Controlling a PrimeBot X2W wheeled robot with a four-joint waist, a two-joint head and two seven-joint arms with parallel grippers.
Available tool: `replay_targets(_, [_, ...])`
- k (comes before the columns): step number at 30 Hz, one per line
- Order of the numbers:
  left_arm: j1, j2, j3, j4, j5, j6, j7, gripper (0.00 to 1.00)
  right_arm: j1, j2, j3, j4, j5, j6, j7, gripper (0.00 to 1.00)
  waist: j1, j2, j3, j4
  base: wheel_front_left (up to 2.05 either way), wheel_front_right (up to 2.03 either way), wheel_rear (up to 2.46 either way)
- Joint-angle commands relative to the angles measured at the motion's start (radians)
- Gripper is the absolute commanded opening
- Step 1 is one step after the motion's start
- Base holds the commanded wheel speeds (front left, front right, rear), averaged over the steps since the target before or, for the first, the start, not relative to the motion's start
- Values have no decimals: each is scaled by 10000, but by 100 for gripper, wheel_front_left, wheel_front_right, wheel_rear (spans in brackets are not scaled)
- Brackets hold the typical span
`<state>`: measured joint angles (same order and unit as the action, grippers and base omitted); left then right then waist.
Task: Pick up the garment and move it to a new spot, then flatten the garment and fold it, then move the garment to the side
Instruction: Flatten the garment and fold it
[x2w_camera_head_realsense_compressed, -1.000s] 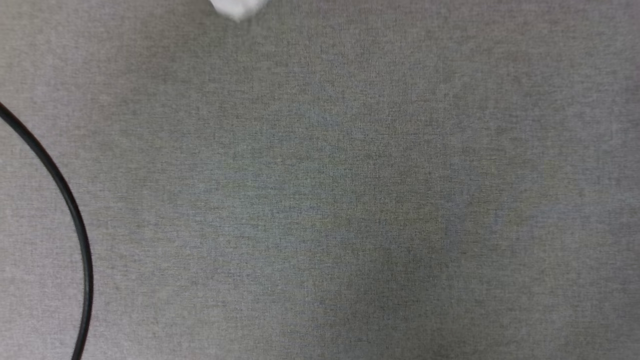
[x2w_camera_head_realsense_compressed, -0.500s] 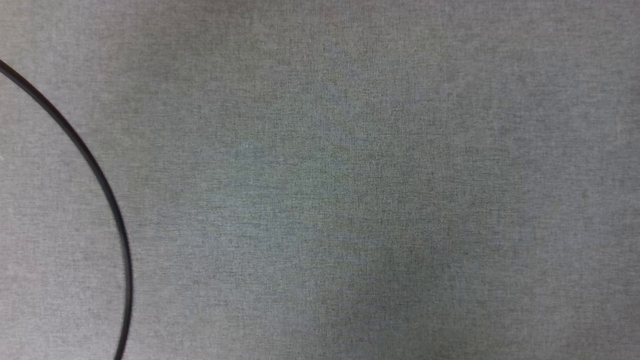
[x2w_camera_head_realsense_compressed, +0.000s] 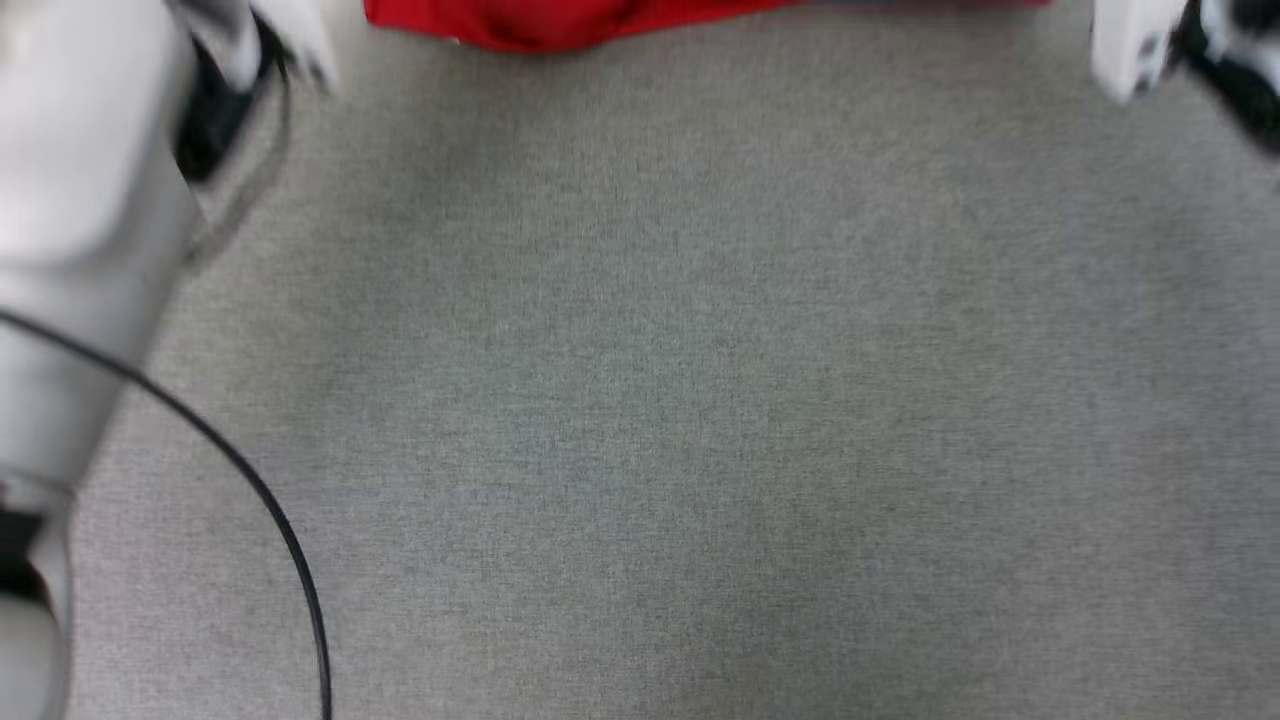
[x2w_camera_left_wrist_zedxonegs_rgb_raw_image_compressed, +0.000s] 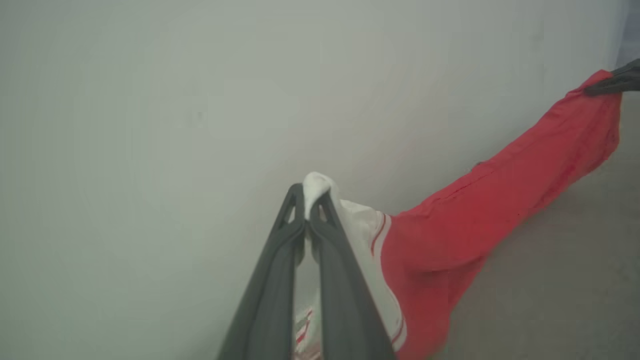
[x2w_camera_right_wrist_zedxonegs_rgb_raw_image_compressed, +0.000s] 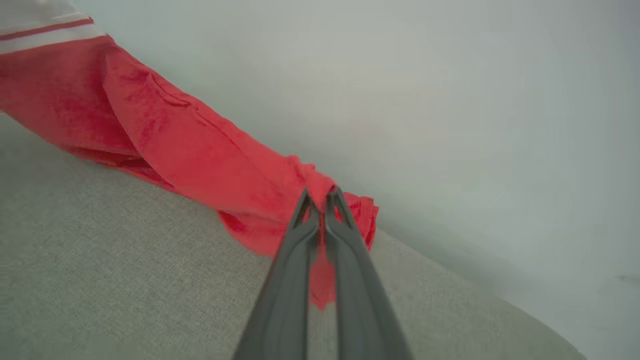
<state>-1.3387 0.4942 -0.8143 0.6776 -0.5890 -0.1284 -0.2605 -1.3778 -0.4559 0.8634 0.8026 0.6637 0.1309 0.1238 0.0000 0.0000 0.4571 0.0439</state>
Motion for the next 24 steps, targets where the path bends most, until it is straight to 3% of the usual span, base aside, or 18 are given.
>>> replay_targets(1, [641,23,81,-263,-113,97,-63,0,532,-148,158,-121,240,-4,-72,0,0,0,-448,-53,0,0,0])
replay_targets(11, [5213,435,147,-2251,-458,854,-46,0,3624,-942,994,-882,1611,-4,-539,0,0,0,-2028,-39,0,0,0])
replay_targets(17, [7481,978,144,-3426,-776,1375,-46,0,5143,-1527,1309,-1488,2079,-4,-674,0,0,0,-2843,-63,0,0,0])
replay_targets(24, [10118,1909,-269,-5238,-1047,2296,199,0,7210,-2513,1258,-2459,2605,-4,-791,0,0,0,-3727,-7,0,0,0])
